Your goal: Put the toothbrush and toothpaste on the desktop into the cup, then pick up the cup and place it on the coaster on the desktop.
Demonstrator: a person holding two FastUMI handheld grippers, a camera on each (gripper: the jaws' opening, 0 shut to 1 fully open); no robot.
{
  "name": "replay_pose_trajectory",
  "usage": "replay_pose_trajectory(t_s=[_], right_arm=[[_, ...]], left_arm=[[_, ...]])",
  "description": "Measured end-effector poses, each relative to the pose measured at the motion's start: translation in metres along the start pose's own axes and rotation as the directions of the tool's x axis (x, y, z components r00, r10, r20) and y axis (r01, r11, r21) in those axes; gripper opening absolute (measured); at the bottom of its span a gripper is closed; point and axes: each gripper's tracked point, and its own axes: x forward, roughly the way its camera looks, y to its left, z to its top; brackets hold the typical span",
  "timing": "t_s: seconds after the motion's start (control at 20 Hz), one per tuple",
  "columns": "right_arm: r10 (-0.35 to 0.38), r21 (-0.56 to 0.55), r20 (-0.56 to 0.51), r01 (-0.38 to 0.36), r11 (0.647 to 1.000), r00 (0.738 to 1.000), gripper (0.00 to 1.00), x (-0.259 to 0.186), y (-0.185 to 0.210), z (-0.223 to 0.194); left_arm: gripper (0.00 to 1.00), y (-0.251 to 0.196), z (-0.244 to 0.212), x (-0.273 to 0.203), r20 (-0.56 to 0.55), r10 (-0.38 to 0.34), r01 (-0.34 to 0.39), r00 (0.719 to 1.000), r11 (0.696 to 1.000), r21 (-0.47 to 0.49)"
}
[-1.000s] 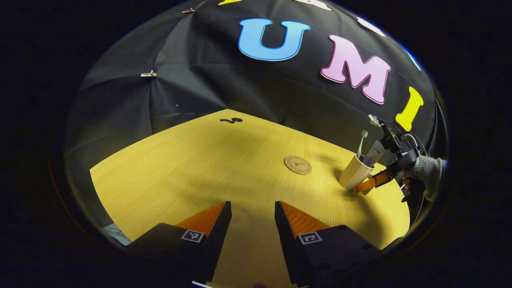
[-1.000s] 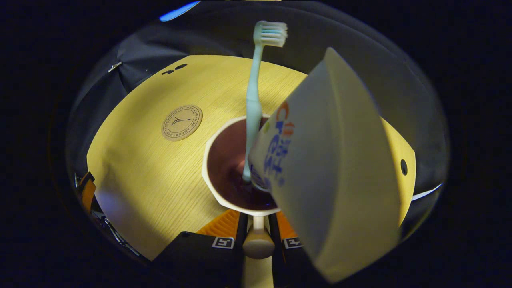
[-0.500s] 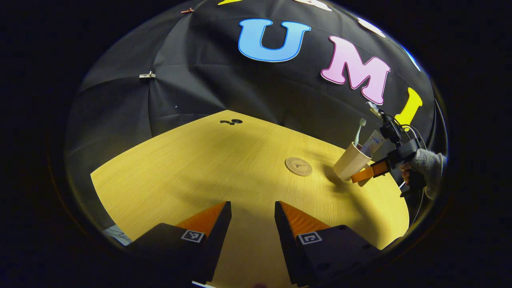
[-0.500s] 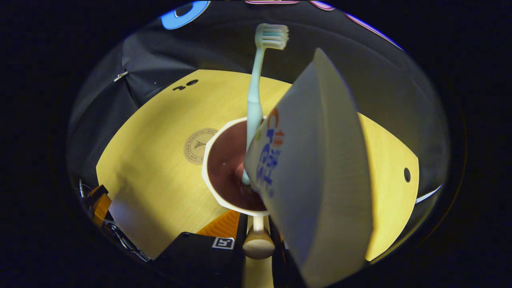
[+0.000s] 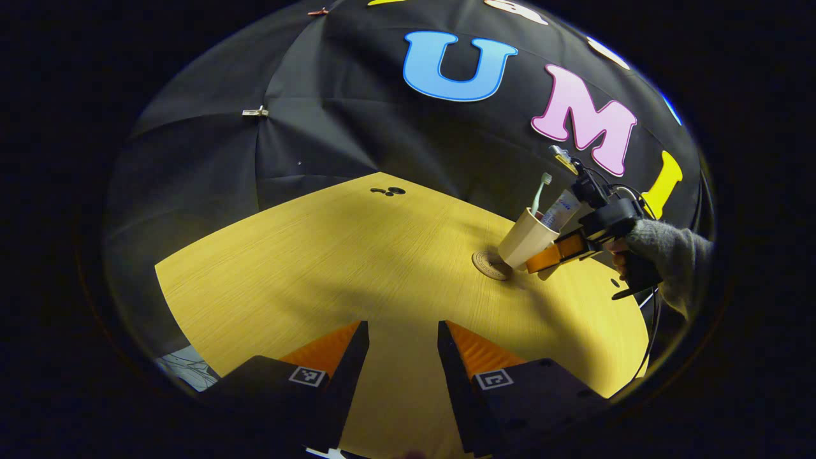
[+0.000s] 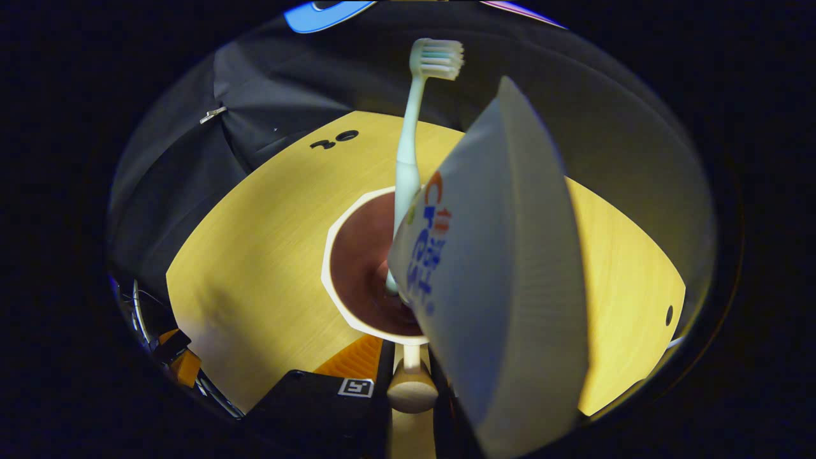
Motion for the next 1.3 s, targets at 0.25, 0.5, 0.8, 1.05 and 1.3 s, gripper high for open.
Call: replay_pose_trajectory(t_s=[0.25, 0.5, 0.8, 1.05, 1.3], right_arm=[[-0.009, -0.04, -0.037, 0.008, 0.999, 0.999, 0.24, 0.03, 0.02, 0.004], [-0.036, -0.033, -0.061, 0.034, 0.999, 0.997, 0.24, 0.038, 0.017, 0.0], [-0.029, -0.019, -0.073, 0.028, 0.999, 0.997, 0.24, 0.032, 0.014, -0.002], [-0.011, 0.005, -0.06, 0.012, 1.0, 0.998, 0.51, 0.016, 0.012, -0.004], [-0.014, 0.031, -0.009, 0.015, 0.999, 1.0, 0.73, -0.003, 0.014, 0.003]], left_arm=[[0.7, 0.007, 0.003, 0.0, -0.003, -0.009, 0.009, 1.0, 1.0, -0.011], [0.7, 0.012, 0.007, 0.0, -0.002, -0.021, 0.021, 1.0, 1.0, -0.014], [0.71, 0.013, 0.006, 0.004, -0.01, -0.031, 0.031, 0.999, 0.999, -0.025], [0.7, 0.01, 0.015, 0.002, -0.002, -0.044, 0.044, 0.999, 0.999, -0.021], [0.7, 0.004, 0.023, -0.001, -0.012, -0.071, 0.071, 0.997, 0.997, 0.006]])
